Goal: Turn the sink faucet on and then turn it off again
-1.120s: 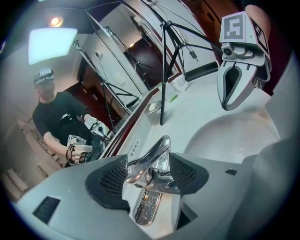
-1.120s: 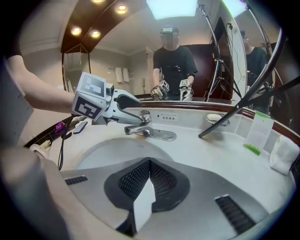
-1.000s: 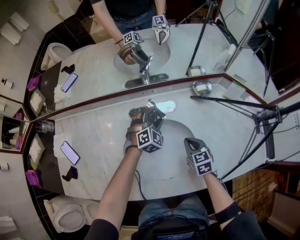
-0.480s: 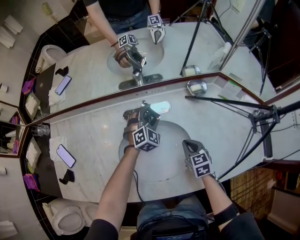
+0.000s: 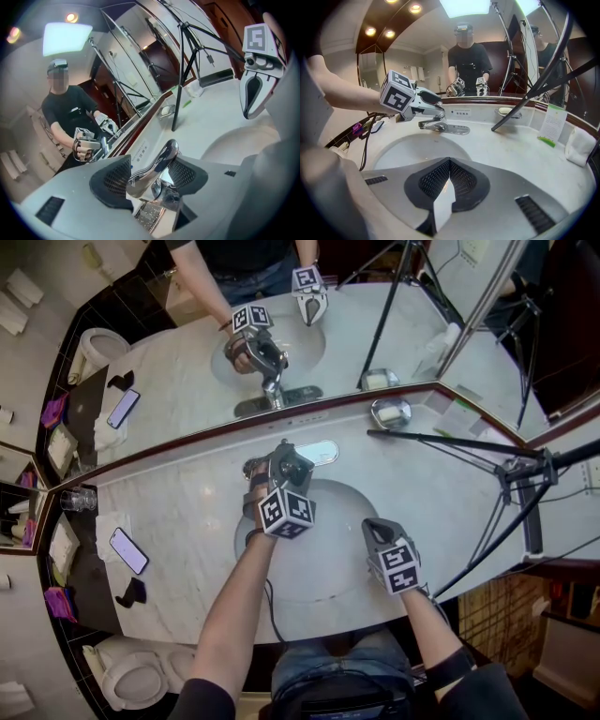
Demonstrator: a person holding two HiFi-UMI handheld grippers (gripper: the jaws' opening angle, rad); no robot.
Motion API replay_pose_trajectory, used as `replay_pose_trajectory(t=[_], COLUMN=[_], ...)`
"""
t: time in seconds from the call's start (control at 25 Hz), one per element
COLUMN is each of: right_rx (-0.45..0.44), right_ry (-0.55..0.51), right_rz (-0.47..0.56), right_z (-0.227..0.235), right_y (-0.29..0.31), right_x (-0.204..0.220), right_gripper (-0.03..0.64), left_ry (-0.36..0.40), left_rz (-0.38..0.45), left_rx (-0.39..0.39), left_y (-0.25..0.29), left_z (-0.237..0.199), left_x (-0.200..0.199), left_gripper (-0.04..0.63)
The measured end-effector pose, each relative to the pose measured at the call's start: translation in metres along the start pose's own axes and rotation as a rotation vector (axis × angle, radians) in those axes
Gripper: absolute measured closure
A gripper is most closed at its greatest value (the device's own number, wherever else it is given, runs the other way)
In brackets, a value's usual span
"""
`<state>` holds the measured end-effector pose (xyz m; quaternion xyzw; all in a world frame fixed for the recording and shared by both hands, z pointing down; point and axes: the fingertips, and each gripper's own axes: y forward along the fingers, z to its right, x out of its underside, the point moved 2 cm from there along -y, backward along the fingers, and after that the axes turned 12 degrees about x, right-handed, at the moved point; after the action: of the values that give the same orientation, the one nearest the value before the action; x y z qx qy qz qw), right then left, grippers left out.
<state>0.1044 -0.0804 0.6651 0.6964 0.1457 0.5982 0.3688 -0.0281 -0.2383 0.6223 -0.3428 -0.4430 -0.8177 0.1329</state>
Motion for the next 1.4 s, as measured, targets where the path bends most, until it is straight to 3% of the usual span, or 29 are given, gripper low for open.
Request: replay_pose_trajectory(t=[0.52, 1.16, 1.32, 1.4], right_rx=[-0.004, -0.002, -0.002, -0.008], right_ry=[0.0, 0.001, 0.005, 0.0], right_rz=[0.008, 0.019, 0.023, 0.029], right_z=[-0.002, -0.005, -0.007, -0.01], right_y=[-0.002, -0.011, -0.02, -0.023], right_x=[-0.008, -0.005, -0.007, -0.009], right_gripper=[0.594, 0.594, 0.595, 0.594], left_ry=[-0.168, -0.189, -0.148, -0.123], left_rz=[0.05, 0.034, 0.014, 0.01], left_rx=[0.033, 0.035, 0.029, 0.029], left_y=[-0.006, -0.009, -0.02, -0.029], left_z=[-0.028, -0.024, -0.008, 0.003], left_x=[0.01, 0.011, 0.01, 0.01], left_gripper=[0.341, 0.362, 0.443, 0.451])
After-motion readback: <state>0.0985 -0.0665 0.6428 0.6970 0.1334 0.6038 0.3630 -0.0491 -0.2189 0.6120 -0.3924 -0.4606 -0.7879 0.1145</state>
